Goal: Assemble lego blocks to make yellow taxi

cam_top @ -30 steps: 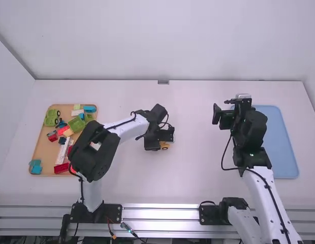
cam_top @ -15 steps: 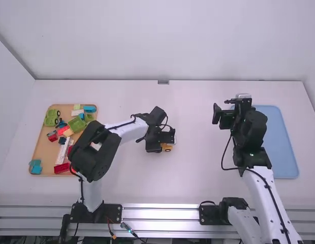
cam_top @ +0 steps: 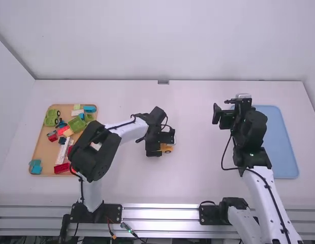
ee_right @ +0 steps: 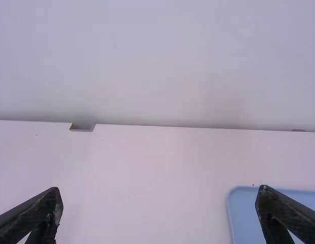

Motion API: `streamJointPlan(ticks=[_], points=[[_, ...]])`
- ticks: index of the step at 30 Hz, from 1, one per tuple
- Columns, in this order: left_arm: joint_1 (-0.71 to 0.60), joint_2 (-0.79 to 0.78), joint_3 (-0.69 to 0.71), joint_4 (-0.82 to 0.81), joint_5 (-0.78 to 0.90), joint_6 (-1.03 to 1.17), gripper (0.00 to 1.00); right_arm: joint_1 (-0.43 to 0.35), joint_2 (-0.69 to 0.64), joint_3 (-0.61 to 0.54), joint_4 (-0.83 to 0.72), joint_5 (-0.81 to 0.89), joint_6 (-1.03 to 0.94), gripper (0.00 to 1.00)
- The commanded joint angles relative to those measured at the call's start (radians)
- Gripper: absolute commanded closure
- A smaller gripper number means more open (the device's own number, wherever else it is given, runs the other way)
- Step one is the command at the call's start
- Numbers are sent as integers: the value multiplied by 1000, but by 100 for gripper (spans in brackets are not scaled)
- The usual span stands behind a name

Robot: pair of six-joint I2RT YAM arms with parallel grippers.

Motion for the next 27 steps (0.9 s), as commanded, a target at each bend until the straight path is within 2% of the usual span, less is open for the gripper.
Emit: streamJointPlan(ticks=[1, 5, 11, 17, 20, 21, 22, 23, 25, 27], points=[[1, -8, 27, -46, 5, -1, 1, 0, 2, 39, 3, 0, 5, 1], [19, -47, 98, -141, 21, -4, 1, 0, 2, 39, 8, 0, 5, 1], [124, -153, 156, -224, -111, -142, 1, 0, 2, 39, 13, 0, 5, 1], [369, -243, 156, -240, -183, -317, 1, 0, 2, 39, 14, 0, 5, 1], [490, -244, 156, -208, -253, -528, 1, 0, 2, 39, 14, -1, 5, 1], [551, -243, 156, -194, -284, -661, 1, 2, 2, 39, 14, 0, 5, 1], [551, -243, 156, -194, -284, -661, 1, 2, 2, 39, 14, 0, 5, 1], [630, -242, 156, -193, -301, -771, 1, 0, 2, 39, 14, -2, 5, 1], [722, -240, 156, -205, -285, -850, 1, 0, 2, 39, 18, -3, 5, 1], [757, -240, 156, -214, -280, -901, 1, 0, 2, 39, 19, -3, 6, 1]])
